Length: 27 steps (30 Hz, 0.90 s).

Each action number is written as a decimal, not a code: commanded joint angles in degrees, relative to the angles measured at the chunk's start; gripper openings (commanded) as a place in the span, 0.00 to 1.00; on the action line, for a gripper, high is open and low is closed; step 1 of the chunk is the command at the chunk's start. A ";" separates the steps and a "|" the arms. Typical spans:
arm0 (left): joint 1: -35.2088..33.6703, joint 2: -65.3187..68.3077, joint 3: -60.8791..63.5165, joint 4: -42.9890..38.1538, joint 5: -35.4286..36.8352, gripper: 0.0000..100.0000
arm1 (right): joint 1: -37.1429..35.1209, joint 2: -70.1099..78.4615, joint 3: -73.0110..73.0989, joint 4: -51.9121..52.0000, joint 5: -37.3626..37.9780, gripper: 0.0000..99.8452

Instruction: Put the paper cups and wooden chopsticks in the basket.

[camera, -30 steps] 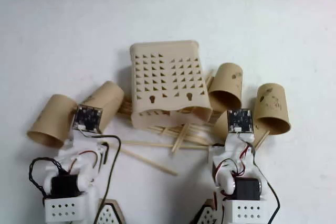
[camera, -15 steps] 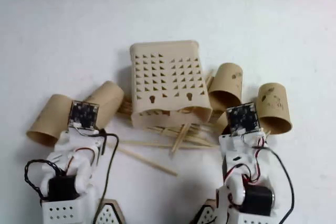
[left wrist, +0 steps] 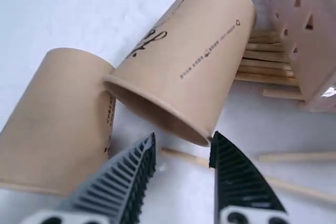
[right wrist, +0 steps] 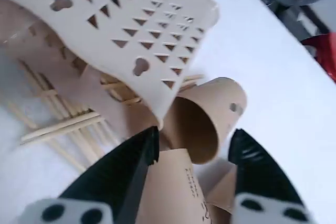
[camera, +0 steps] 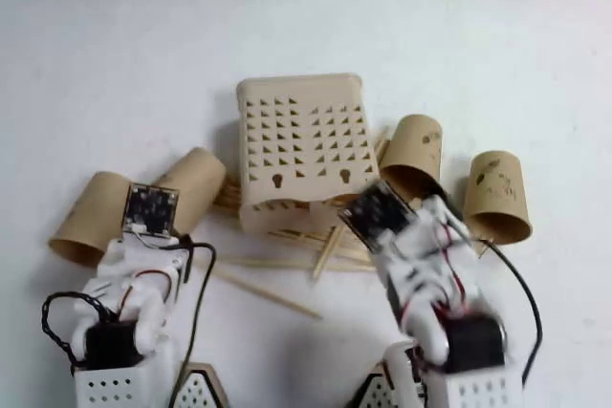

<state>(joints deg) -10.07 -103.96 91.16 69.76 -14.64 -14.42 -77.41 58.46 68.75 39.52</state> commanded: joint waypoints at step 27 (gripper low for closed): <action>-0.48 -0.48 -1.67 -0.79 0.18 0.18 | -4.09 38.90 -6.24 -31.25 7.03 0.15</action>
<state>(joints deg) -10.07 -103.96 91.16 69.76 -14.64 -19.25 -38.46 53.10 41.67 46.55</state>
